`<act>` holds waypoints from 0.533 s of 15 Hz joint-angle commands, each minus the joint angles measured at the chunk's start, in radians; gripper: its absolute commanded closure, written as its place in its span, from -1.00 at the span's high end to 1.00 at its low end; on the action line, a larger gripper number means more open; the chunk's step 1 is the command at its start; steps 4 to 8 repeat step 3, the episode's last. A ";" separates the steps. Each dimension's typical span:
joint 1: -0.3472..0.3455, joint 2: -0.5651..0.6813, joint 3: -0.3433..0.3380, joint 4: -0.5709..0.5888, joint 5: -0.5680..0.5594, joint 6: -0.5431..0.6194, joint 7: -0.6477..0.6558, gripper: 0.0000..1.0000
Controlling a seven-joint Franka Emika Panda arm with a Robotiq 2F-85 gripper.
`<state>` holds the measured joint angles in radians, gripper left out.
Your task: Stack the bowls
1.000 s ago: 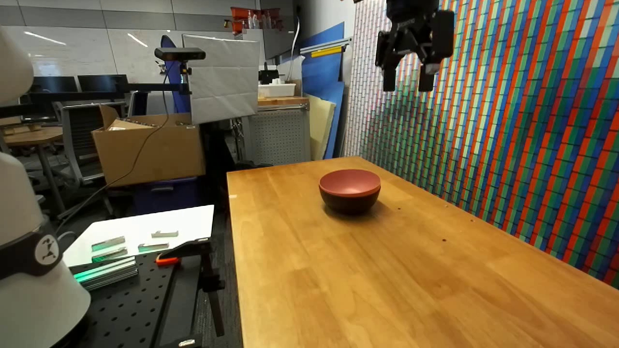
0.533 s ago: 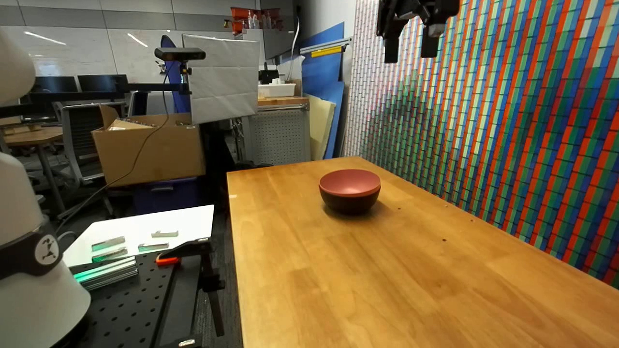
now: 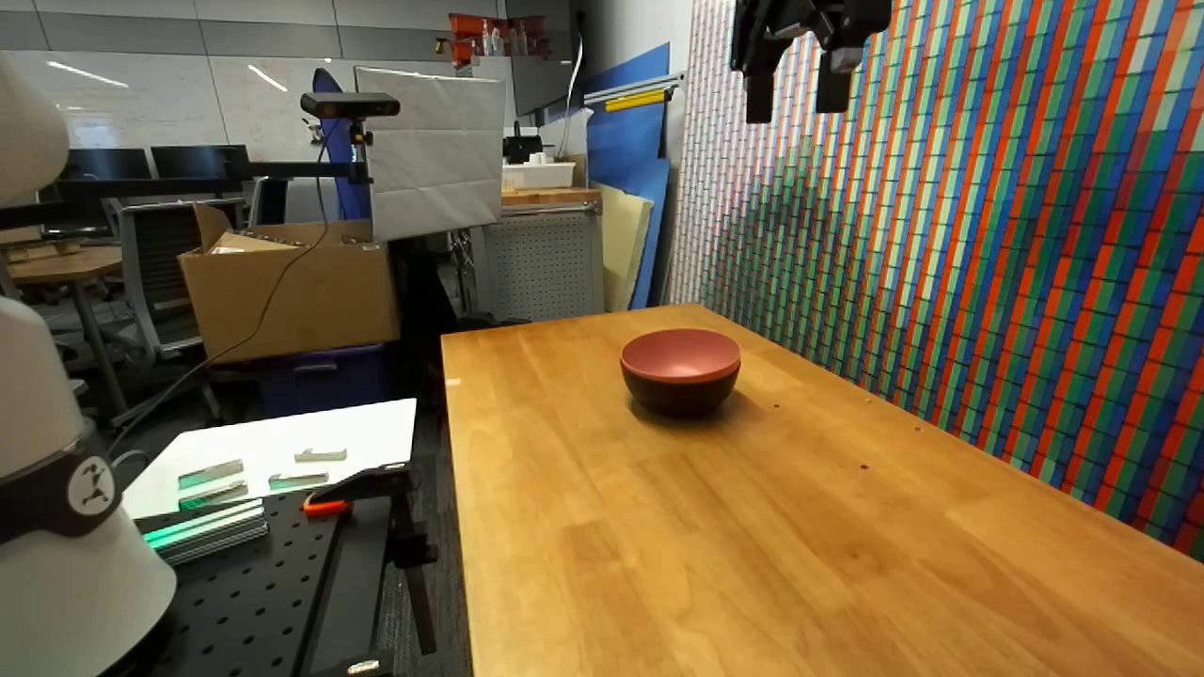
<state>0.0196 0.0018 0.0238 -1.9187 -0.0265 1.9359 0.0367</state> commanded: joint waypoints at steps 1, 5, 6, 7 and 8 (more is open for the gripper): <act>0.001 0.000 -0.001 0.003 0.000 -0.003 0.000 1.00; 0.001 0.000 -0.001 0.003 0.000 -0.003 0.000 1.00; 0.001 0.000 -0.001 0.003 0.000 -0.003 0.000 1.00; 0.001 0.000 -0.001 0.003 0.000 -0.003 0.000 1.00; 0.001 0.000 -0.001 0.003 0.000 -0.003 0.000 1.00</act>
